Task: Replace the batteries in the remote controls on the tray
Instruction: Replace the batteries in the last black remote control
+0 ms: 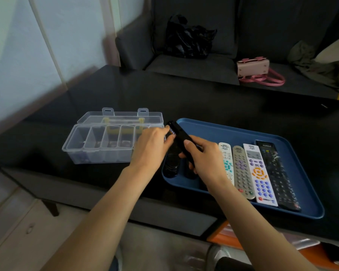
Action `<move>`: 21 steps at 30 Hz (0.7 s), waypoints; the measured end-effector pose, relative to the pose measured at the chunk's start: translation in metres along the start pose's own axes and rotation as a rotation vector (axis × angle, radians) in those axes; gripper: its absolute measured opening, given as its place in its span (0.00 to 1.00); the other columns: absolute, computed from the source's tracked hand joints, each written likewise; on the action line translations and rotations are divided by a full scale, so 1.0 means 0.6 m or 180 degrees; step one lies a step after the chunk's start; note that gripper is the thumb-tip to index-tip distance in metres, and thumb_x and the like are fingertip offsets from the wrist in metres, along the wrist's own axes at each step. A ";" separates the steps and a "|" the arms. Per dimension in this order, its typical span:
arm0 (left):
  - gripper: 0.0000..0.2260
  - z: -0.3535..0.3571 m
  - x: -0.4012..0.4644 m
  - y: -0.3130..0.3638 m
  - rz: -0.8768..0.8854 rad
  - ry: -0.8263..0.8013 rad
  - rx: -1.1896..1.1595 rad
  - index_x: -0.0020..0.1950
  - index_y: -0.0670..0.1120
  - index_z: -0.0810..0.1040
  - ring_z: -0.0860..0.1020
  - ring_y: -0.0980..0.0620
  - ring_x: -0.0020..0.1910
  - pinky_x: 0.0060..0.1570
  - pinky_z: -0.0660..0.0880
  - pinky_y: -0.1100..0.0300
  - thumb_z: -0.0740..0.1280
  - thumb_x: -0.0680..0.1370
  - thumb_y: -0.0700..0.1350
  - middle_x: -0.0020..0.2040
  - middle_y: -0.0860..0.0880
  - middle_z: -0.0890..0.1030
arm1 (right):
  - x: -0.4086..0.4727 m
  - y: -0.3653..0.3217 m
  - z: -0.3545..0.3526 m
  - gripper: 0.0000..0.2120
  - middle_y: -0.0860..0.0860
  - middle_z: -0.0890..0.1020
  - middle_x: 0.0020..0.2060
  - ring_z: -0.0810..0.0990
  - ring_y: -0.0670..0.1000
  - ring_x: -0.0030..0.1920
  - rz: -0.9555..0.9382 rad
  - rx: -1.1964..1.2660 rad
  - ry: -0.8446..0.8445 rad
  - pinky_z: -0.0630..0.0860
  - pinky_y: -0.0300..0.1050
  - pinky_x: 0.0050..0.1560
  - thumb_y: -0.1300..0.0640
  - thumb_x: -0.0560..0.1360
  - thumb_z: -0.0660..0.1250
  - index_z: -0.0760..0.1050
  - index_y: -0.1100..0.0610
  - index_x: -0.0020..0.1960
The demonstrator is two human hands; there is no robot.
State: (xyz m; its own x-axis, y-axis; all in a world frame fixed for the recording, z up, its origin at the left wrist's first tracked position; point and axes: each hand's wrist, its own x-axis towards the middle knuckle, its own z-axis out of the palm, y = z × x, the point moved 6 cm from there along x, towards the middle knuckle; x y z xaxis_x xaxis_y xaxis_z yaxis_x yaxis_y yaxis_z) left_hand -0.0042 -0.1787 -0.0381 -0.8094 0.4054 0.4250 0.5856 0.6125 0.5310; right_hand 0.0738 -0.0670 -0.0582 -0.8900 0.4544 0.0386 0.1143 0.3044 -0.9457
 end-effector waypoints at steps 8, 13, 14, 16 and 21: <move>0.14 -0.011 0.000 -0.014 -0.0555 0.0108 -0.0802 0.57 0.44 0.80 0.70 0.54 0.26 0.29 0.66 0.68 0.71 0.73 0.44 0.26 0.50 0.71 | 0.000 0.001 0.000 0.08 0.51 0.84 0.34 0.72 0.41 0.23 -0.0038 0.0000 0.0021 0.68 0.38 0.26 0.53 0.79 0.62 0.80 0.46 0.48; 0.10 -0.008 0.007 -0.024 -0.0681 0.0135 -0.0702 0.56 0.45 0.79 0.72 0.60 0.36 0.33 0.67 0.70 0.67 0.77 0.46 0.41 0.51 0.77 | 0.001 0.000 -0.002 0.09 0.51 0.84 0.35 0.74 0.38 0.24 -0.0070 -0.0052 0.0049 0.68 0.38 0.29 0.54 0.79 0.62 0.80 0.48 0.50; 0.09 -0.008 0.008 -0.024 -0.0670 0.0161 -0.0695 0.55 0.45 0.79 0.72 0.61 0.36 0.33 0.68 0.73 0.65 0.77 0.46 0.42 0.51 0.77 | 0.001 0.000 -0.002 0.09 0.51 0.84 0.35 0.74 0.38 0.24 -0.0070 -0.0075 0.0041 0.68 0.37 0.29 0.54 0.79 0.62 0.81 0.49 0.50; 0.08 -0.011 0.010 -0.027 -0.0649 0.0222 -0.0649 0.53 0.44 0.79 0.72 0.61 0.35 0.35 0.67 0.75 0.64 0.78 0.44 0.42 0.50 0.78 | 0.000 0.001 -0.001 0.09 0.50 0.83 0.34 0.74 0.37 0.24 -0.0052 -0.0098 0.0032 0.68 0.37 0.30 0.54 0.79 0.62 0.81 0.51 0.51; 0.04 -0.006 0.012 -0.045 -0.0772 0.0270 -0.0722 0.44 0.44 0.79 0.72 0.58 0.34 0.32 0.66 0.71 0.65 0.77 0.40 0.36 0.51 0.76 | -0.002 -0.016 0.002 0.08 0.50 0.83 0.33 0.73 0.38 0.24 -0.0137 0.0094 0.0004 0.68 0.35 0.29 0.55 0.79 0.62 0.81 0.51 0.51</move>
State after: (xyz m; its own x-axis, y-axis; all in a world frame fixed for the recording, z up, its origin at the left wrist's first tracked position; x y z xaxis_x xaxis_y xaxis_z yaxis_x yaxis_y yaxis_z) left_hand -0.0259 -0.1946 -0.0466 -0.9252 0.2027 0.3207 0.3793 0.5138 0.7695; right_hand 0.0728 -0.0715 -0.0497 -0.8933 0.4424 0.0800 0.0628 0.2989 -0.9522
